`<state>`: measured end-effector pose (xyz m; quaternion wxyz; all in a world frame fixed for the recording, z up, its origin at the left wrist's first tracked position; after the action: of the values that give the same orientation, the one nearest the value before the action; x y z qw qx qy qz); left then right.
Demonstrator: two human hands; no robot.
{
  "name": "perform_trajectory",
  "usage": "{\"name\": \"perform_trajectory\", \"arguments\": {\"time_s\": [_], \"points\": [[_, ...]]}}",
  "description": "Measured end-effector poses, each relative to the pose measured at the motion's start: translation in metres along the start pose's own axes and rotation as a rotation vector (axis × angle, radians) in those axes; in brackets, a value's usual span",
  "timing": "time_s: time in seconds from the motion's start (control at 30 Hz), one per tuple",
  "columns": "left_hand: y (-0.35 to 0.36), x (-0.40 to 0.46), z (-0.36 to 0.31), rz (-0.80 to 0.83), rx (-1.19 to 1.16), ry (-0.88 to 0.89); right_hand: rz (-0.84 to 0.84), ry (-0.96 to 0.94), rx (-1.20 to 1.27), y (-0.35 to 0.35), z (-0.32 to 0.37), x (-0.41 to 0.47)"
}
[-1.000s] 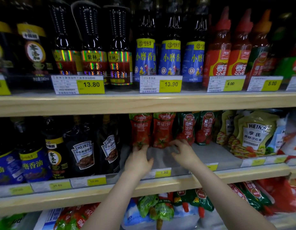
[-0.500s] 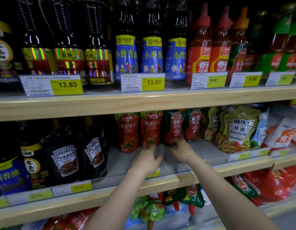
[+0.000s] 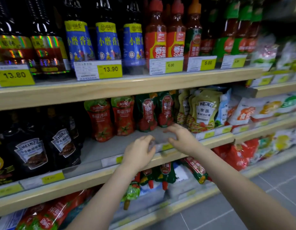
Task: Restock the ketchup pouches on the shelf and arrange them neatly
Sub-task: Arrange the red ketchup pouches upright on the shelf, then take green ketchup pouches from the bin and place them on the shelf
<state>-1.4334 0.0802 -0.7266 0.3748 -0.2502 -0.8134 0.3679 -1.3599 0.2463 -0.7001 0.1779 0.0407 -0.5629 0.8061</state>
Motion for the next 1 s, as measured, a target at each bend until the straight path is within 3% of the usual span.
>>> {"name": "perform_trajectory", "arguments": {"time_s": [0.17, 0.53, 0.7, 0.83, 1.0], "points": [[0.034, 0.004, -0.057, -0.081, 0.010, 0.185, -0.011, 0.063, -0.029, -0.038, -0.064, -0.063], [0.166, 0.007, -0.128, 0.100, -0.082, 0.102, 0.111, 0.089, 0.033, -0.041, -0.228, -0.132], [0.196, -0.005, -0.131, 0.185, -0.095, 0.015, 0.183, 0.198, 0.159, -0.022, -0.252, -0.148], [0.213, -0.010, -0.119, 0.265, -0.024, 0.050, 0.168, 0.295, 0.243, 0.002, -0.258, -0.153], [0.240, 0.000, -0.095, 0.399, 0.183, 0.054, 0.097, 0.567, 0.521, 0.047, -0.259, -0.144]]}}
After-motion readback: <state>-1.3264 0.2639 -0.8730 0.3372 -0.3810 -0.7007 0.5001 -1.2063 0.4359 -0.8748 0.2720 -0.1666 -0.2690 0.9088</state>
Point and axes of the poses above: each hand's wrist, its own x-axis towards the middle knuckle, its own y-axis out of the palm, z = x × y, the point moved 1 cm from there along x, towards the middle knuckle, and after that the axes turned 6 degrees about -x, right-handed, at the moved point
